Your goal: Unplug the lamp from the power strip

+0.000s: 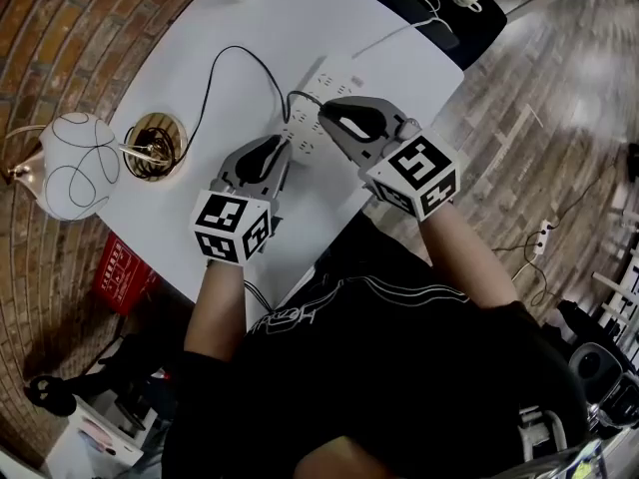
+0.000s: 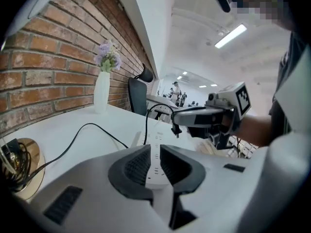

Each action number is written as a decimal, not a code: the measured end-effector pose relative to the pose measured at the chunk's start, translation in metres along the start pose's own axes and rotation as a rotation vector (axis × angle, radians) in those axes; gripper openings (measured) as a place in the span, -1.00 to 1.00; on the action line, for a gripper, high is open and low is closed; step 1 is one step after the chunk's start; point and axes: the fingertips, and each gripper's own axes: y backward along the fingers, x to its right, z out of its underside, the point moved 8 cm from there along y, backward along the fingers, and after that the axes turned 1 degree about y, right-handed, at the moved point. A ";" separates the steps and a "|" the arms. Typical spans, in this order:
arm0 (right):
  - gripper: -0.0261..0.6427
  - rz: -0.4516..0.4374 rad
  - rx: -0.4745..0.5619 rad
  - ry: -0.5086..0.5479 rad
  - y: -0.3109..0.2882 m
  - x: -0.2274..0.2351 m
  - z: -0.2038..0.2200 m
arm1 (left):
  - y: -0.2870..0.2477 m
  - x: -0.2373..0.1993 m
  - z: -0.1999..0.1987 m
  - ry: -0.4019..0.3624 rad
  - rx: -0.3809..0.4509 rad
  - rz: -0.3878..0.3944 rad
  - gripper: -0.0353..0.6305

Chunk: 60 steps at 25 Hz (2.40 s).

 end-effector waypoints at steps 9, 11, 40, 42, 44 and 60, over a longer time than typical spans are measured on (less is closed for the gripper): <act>-0.82 -0.046 0.112 -0.122 0.050 -0.047 -0.017 | 0.079 0.042 -0.018 0.042 0.116 0.026 -0.84; -0.82 -0.049 0.134 -0.113 0.062 -0.059 -0.023 | 0.095 0.052 -0.023 0.073 0.147 0.065 -0.85; -0.82 0.042 0.259 -0.059 0.134 -0.146 -0.049 | 0.194 0.103 -0.035 -0.003 0.308 0.161 -0.88; -0.82 0.046 0.259 -0.057 0.137 -0.147 -0.049 | 0.195 0.105 -0.036 -0.008 0.311 0.159 -0.88; -0.82 0.050 0.264 -0.056 0.138 -0.147 -0.047 | 0.195 0.107 -0.036 -0.014 0.313 0.156 -0.88; -0.82 0.077 0.267 -0.062 0.147 -0.149 -0.033 | 0.193 0.121 -0.024 -0.031 0.306 0.140 -0.88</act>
